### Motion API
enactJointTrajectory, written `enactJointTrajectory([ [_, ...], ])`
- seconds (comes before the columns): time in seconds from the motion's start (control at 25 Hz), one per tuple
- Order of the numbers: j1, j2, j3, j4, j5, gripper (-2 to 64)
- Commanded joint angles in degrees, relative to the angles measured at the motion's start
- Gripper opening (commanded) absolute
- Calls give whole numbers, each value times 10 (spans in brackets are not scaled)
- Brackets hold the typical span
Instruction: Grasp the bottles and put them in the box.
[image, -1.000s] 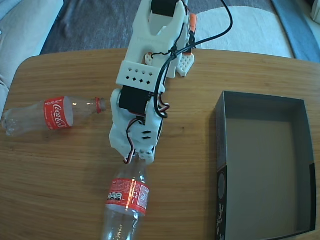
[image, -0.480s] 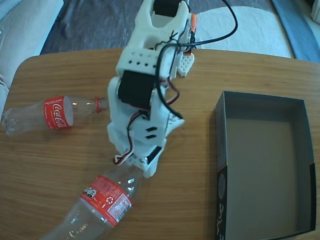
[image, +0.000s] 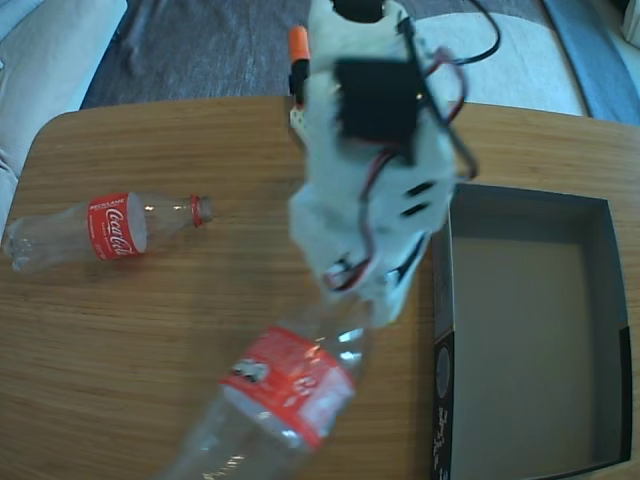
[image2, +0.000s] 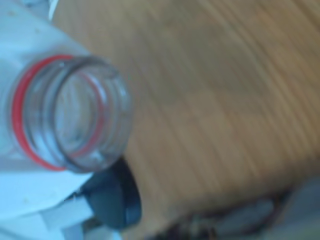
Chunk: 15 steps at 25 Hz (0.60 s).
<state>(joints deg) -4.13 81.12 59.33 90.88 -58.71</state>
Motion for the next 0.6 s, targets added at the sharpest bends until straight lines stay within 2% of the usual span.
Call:
enactJointTrajectory([
  [0.0, -55, 16, -81, 44, 5, -3],
  [0.08, -103, 16, -113, 71, 5, -3],
  [0.28, -226, 16, -145, 73, 47, -3],
  [0.56, -367, 11, -135, 73, 105, -3],
])
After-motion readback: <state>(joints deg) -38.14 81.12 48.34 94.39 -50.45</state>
